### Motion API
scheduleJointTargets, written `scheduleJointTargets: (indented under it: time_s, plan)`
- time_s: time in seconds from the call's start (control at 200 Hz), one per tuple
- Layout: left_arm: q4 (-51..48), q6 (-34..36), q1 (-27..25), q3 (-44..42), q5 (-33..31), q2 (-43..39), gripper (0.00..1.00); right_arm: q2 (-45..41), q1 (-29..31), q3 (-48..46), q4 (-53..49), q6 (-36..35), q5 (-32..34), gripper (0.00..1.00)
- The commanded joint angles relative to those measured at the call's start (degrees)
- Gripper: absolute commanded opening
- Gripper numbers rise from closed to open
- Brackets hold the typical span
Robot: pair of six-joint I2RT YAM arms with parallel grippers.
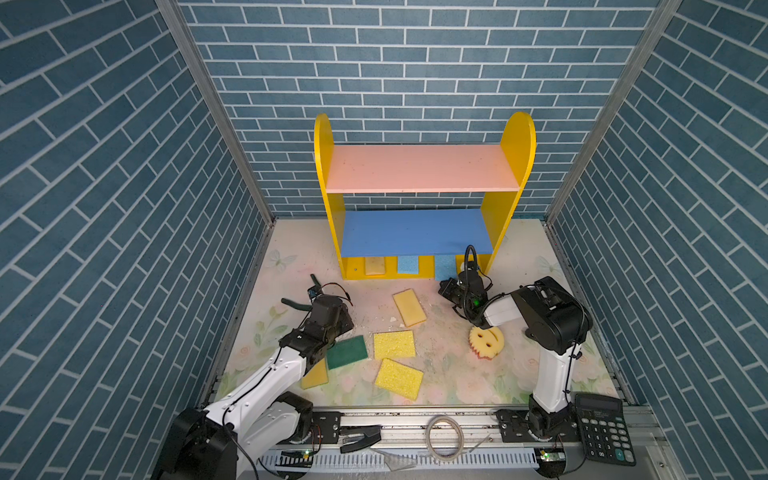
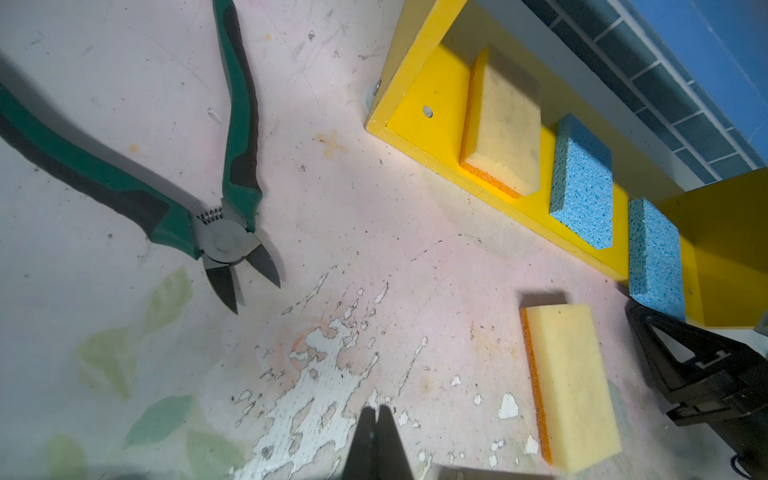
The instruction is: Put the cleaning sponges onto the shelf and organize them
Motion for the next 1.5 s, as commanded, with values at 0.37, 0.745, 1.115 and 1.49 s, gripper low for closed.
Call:
scheduleJointTargets:
  time_s: [0.37, 0.745, 1.115, 1.49]
  plan:
    - [0.7, -0.1, 0.1, -1.1, 0.2, 0.9, 0.04, 7.8, -1.1, -0.6, -0.1, 4.1, 1.4, 0.00]
    - [1.3, -0.2, 0.1, -1.1, 1.2, 0.6, 0.05, -0.7, -1.2, -10.7, 0.9, 5.9, -0.1, 0.00]
    - [-0.3, 1.0, 0.1, -1.0, 0.9, -2.2, 0.05, -11.4, -6.2, -17.2, -1.8, 7.7, -2.6, 0.00]
    - [-0.3, 1.8, 0.1, -2.3, 0.0, -2.6, 0.05, 3.8, -9.5, -7.6, 13.8, 13.8, -13.8, 0.00]
